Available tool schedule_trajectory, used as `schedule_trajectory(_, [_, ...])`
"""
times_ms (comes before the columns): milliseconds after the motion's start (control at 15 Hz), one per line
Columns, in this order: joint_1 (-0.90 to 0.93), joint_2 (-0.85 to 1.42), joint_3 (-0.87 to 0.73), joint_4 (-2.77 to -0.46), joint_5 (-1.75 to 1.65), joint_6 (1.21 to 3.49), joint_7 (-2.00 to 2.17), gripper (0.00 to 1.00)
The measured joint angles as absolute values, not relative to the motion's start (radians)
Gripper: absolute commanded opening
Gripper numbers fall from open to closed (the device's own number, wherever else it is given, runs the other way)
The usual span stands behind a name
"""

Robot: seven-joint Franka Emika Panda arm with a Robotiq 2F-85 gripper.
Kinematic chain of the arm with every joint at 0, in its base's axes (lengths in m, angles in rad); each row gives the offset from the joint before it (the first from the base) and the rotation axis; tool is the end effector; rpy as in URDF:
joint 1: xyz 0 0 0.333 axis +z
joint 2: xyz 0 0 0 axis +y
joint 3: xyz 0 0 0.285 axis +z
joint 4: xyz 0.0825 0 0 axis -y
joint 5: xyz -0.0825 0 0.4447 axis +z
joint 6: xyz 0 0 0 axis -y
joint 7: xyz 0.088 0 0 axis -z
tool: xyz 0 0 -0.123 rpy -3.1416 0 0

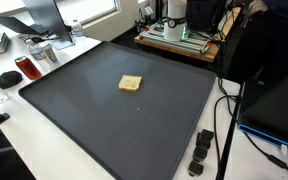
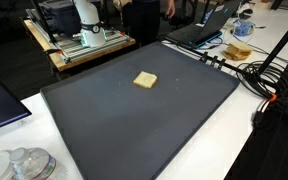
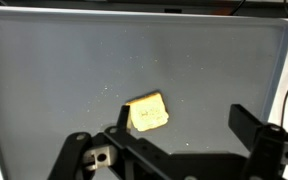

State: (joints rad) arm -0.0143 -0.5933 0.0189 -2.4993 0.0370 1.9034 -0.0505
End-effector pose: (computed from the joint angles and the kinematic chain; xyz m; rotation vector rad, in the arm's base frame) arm 0.4438 0.0048 0.4238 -3.1165 -0.0619 0.0031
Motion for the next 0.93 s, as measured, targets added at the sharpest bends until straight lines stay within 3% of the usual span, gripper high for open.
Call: schedule_trajectory(933, [0.344, -0.740, 0.034, -2.516, 0.393, 1.904, -0.335, 0.98])
